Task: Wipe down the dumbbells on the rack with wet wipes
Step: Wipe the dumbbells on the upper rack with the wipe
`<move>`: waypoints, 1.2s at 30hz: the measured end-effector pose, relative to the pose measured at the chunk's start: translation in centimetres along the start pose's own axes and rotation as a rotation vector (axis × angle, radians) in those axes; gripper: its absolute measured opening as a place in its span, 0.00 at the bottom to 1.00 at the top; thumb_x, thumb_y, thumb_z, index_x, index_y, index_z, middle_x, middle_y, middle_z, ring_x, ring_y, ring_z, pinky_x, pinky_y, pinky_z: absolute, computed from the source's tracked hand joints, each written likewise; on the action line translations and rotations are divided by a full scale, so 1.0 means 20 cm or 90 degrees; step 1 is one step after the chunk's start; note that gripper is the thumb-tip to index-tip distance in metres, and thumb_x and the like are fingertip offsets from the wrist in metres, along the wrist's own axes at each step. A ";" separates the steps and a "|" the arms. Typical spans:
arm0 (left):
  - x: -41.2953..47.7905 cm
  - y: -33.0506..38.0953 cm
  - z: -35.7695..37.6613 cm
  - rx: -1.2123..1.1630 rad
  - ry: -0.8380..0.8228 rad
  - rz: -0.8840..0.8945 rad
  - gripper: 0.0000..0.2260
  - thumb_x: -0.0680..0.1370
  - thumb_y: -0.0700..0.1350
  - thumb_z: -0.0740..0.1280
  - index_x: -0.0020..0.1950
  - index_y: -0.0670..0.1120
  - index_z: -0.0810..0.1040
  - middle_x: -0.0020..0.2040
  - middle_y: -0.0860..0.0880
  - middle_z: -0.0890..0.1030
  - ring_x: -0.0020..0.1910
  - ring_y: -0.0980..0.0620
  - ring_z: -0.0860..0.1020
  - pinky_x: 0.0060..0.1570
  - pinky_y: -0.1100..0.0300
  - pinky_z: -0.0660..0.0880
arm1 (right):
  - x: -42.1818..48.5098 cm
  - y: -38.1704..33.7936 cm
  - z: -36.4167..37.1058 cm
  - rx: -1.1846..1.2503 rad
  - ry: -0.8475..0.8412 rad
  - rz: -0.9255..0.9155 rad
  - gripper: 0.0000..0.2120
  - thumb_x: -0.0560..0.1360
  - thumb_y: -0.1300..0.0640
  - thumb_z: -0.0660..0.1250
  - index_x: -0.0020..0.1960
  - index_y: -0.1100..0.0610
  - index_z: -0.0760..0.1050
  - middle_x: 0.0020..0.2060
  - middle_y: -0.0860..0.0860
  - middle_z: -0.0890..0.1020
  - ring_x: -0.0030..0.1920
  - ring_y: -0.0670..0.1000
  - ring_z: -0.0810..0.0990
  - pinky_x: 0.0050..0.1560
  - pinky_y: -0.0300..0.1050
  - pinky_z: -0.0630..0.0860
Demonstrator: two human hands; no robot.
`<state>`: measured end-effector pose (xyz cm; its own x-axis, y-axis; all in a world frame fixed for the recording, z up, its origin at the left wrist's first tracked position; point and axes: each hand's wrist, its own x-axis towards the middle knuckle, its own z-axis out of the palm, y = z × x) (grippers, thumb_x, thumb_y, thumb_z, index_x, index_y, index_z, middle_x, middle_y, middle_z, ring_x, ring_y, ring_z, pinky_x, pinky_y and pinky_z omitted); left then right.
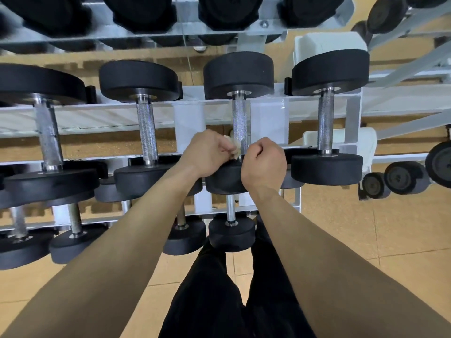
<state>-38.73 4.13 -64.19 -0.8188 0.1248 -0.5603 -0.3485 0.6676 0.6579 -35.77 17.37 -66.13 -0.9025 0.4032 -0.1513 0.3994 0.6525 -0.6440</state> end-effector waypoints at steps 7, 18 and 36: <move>-0.13 0.17 0.07 -0.248 0.159 -0.100 0.09 0.74 0.43 0.66 0.41 0.54 0.85 0.41 0.57 0.85 0.49 0.52 0.83 0.56 0.49 0.81 | -0.01 -0.02 -0.09 0.023 -0.058 -0.013 0.12 0.76 0.50 0.54 0.40 0.54 0.72 0.36 0.49 0.75 0.41 0.54 0.75 0.47 0.57 0.76; -0.23 0.59 0.35 -0.337 0.263 -0.029 0.10 0.76 0.35 0.69 0.48 0.50 0.78 0.48 0.53 0.82 0.46 0.57 0.80 0.43 0.68 0.76 | 0.21 0.10 -0.70 0.386 -0.320 0.098 0.13 0.78 0.59 0.71 0.60 0.47 0.77 0.54 0.49 0.82 0.52 0.49 0.83 0.50 0.44 0.80; -0.24 1.17 0.71 -0.351 0.411 -0.088 0.03 0.79 0.49 0.70 0.48 0.51 0.79 0.44 0.54 0.83 0.42 0.58 0.80 0.42 0.65 0.73 | 0.54 0.47 -1.31 0.597 -0.590 0.175 0.15 0.80 0.63 0.68 0.65 0.56 0.78 0.57 0.57 0.85 0.58 0.57 0.85 0.55 0.54 0.82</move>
<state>-36.43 29.58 -53.33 -0.7938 -0.4846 -0.3675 -0.4990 0.1734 0.8491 -37.53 44.58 -54.19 -0.7360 -0.3732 -0.5649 0.6602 -0.2106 -0.7210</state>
